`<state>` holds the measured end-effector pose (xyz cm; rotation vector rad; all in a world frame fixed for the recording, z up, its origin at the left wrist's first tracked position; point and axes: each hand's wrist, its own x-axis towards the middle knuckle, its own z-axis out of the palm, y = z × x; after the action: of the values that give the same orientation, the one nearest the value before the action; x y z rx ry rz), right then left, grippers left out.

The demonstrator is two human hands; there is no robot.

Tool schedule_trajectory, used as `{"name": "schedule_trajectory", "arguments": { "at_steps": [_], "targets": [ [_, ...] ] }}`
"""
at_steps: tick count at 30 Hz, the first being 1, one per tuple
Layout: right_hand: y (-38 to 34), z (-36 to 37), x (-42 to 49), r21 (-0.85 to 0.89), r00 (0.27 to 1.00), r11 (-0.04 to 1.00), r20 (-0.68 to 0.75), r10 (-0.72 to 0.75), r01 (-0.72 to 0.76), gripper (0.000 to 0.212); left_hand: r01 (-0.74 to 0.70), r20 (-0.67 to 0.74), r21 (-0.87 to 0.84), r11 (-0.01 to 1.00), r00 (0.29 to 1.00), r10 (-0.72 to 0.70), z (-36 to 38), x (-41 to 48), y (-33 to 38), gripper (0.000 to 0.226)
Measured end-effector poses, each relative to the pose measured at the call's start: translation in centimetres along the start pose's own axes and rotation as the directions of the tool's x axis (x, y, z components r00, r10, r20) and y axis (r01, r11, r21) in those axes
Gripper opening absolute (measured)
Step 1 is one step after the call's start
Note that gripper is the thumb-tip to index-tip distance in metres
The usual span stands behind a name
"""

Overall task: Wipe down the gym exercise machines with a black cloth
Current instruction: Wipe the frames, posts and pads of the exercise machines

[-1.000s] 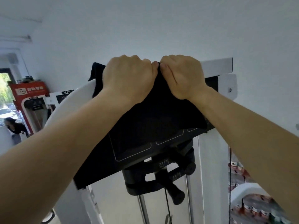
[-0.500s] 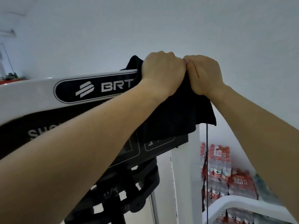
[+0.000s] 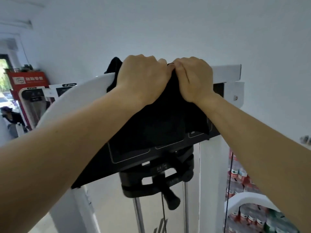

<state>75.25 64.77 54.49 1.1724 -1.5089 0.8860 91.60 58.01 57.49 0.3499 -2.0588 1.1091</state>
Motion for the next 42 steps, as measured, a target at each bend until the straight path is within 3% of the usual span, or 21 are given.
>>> {"name": "schedule_trajectory", "arguments": {
  "at_steps": [4, 6, 10, 12, 15, 20, 22, 31, 37, 42],
  "targets": [
    [-8.0, 0.9, 0.4, 0.010, 0.996, 0.998, -0.048, -0.069, 0.070, 0.030, 0.075, -0.051, -0.048, 0.996, 0.996, -0.077, -0.5, -5.4, -4.8, 0.030],
    [-10.7, 1.2, 0.5, 0.031, 0.996, 0.998, -0.078, -0.051, 0.053, 0.031, 0.116, -0.066, -0.127, 0.985, 0.990, -0.125, -0.4, -7.3, -6.3, 0.030],
    [-16.4, 2.0, 0.3, 0.010, 0.995, 0.999, -0.089, -0.041, 0.042, 0.043, 0.204, -0.038, -0.456, 0.866, 0.968, -0.248, 0.4, -11.4, -9.9, 0.031],
    [-18.5, 2.4, 0.0, -0.004, 0.996, 1.000, -0.084, -0.022, 0.022, 0.044, 0.228, 0.038, -0.654, 0.721, 0.962, -0.270, 0.7, -13.1, -10.8, 0.026],
    [-20.6, 2.9, -0.6, -0.020, 0.989, 0.997, -0.127, 0.077, -0.080, 0.042, 0.265, 0.183, -0.886, 0.381, 0.954, -0.239, 0.8, -14.4, -11.6, 0.032],
    [-23.8, 4.1, -2.1, 0.023, 0.982, 0.996, -0.166, 0.090, -0.088, 0.046, 0.186, 0.203, -0.976, -0.117, 0.967, -0.153, 3.7, -16.8, -12.4, 0.045],
    [-25.0, 4.6, -2.8, 0.034, 0.977, 0.990, -0.157, 0.143, -0.139, 0.052, 0.145, 0.179, -0.966, -0.216, 0.973, -0.145, 4.8, -17.8, -12.3, 0.050],
    [-29.3, 5.6, -7.8, 0.055, 0.973, 0.976, -0.083, 0.216, -0.212, 0.065, 0.080, 0.164, -0.960, -0.269, 0.939, -0.303, 6.3, -21.3, -11.0, 0.055],
    [-32.2, 6.7, -13.7, 0.009, 0.962, 0.962, 0.006, 0.273, -0.273, 0.064, 0.092, 0.127, -0.990, -0.110, 0.915, -0.382, 7.2, -25.3, -8.7, 0.050],
    [-32.4, 6.4, -8.8, 0.070, 0.944, 0.948, -0.087, 0.317, -0.312, 0.065, -0.010, -0.006, -1.000, -0.019, 0.978, -0.210, 8.5, -21.6, -12.2, 0.055]
  ]
}}
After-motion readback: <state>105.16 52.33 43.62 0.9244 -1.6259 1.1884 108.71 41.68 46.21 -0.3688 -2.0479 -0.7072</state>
